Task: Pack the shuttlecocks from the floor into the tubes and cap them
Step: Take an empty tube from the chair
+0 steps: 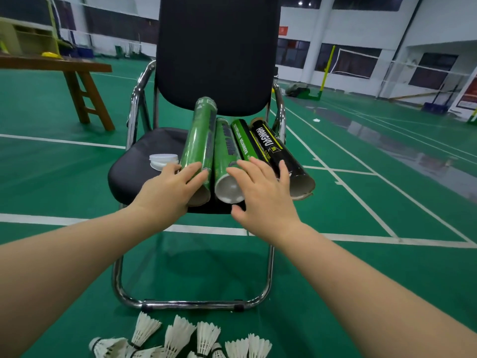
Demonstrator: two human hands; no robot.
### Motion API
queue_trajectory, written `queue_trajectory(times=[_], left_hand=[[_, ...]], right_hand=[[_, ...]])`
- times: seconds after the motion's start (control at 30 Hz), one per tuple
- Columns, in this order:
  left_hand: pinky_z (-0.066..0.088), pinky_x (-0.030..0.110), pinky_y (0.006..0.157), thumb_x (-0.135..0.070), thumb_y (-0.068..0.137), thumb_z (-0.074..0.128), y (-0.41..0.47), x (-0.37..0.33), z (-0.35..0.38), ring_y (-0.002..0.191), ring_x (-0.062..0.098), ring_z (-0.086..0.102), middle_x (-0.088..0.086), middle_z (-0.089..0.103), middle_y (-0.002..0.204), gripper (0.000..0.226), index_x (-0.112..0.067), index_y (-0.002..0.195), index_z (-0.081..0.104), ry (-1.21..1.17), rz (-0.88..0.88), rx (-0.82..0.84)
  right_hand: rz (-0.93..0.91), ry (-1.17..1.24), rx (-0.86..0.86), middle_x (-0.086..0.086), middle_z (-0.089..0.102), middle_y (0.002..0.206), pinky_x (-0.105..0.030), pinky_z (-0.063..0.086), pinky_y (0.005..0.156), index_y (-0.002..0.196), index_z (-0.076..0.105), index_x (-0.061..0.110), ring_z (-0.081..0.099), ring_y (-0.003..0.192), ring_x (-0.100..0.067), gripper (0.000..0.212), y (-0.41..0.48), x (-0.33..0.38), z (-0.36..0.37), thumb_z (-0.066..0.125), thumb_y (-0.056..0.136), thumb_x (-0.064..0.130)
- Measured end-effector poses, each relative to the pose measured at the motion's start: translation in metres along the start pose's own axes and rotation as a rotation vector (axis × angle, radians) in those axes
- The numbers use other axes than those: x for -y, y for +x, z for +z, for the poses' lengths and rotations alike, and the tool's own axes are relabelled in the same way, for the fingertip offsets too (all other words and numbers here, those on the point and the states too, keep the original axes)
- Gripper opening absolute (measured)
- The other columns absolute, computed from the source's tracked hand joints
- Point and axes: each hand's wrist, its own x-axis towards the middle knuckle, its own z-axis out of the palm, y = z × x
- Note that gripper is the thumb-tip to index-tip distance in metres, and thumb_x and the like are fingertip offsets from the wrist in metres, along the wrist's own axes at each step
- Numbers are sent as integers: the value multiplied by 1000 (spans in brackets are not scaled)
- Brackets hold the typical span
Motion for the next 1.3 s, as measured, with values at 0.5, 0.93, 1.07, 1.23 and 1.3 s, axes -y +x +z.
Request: queue_trajectory(times=[0.5,0.93,1.07,1.23,1.3], left_hand=[[49,30,46,-25,42,80,-50,-23,-107,71,31,63,9,65,110,85,-6,118,49,-93,-17,-173],[32,26,94,-55,63,70,-109,-29,-244,114,19,50,6,49,135,106,-18,147,17,-281,-32,-187],[38,34,94,-67,55,56,-133,-28,-280,105,10,44,7,47,136,110,-17,146,17,-410,-65,-220],[29,36,101,-69,46,59,-153,-27,-305,121,21,40,9,42,141,119,-24,147,14,-350,-91,-144],[29,36,101,-68,45,63,-159,-28,-308,124,23,39,9,42,140,120,-27,147,12,-352,-104,-132]], right_hand=[[5,374,-228,-7,56,129,-36,39,99,135,27,19,45,121,-26,100,1,84,-22,83,53,16],[-28,580,-257,-8,58,124,-34,43,89,131,43,8,55,111,-29,83,-29,142,-150,84,61,29],[24,793,-257,15,55,109,-17,44,83,126,41,15,54,100,-5,78,-39,164,-186,84,64,30],[159,1090,-248,18,54,102,-8,44,77,122,44,17,54,91,7,64,-45,181,-219,80,69,20],[182,1208,-219,11,58,103,-20,50,83,120,46,18,58,95,-1,61,-50,190,-226,80,69,19]])
